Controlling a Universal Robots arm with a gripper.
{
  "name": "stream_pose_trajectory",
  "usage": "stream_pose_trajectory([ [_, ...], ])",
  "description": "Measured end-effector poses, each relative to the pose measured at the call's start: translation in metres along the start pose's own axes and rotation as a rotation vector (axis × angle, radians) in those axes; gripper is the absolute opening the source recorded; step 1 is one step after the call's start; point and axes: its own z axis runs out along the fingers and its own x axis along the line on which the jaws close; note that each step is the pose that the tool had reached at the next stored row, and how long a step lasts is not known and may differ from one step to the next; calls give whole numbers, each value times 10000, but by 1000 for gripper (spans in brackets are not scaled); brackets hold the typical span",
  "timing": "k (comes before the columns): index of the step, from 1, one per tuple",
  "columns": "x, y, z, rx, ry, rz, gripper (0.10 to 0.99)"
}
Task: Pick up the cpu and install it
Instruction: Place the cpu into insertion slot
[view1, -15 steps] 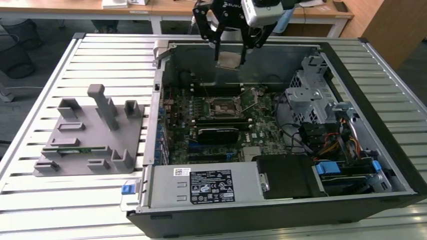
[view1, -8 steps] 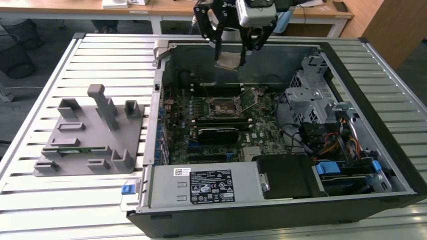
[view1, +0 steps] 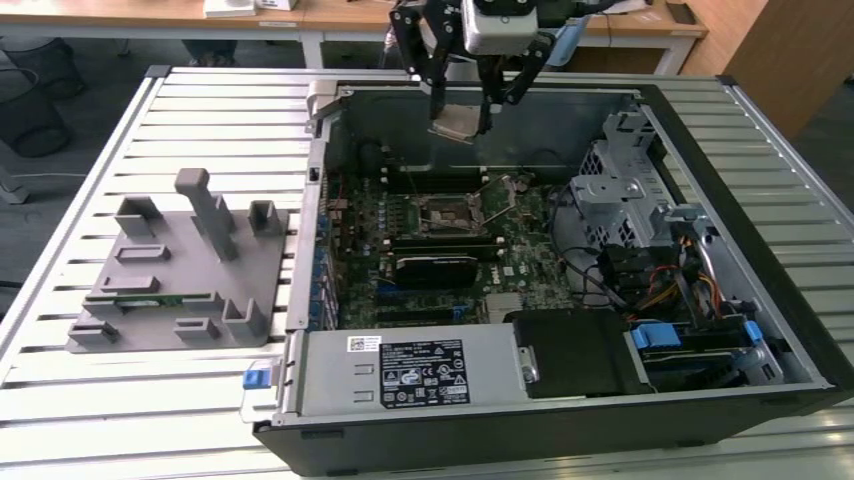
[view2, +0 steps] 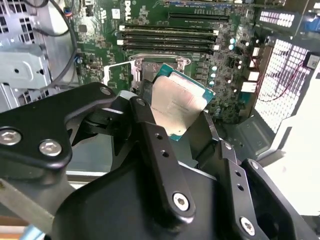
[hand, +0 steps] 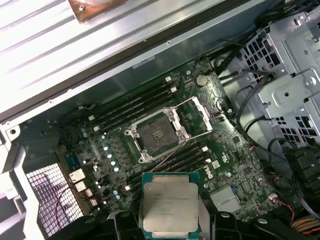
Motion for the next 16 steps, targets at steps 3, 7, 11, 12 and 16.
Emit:
stream_pose_trajectory([
  [3, 0, 0, 2, 17, -18, 408, 529],
  [7, 1, 1, 6, 39, -41, 959, 529],
  [11, 1, 2, 9, 67, -68, 1461, 529],
  [12, 1, 2, 9, 75, -75, 1585, 529],
  [16, 1, 4, 12, 105, -103, 2086, 529],
])
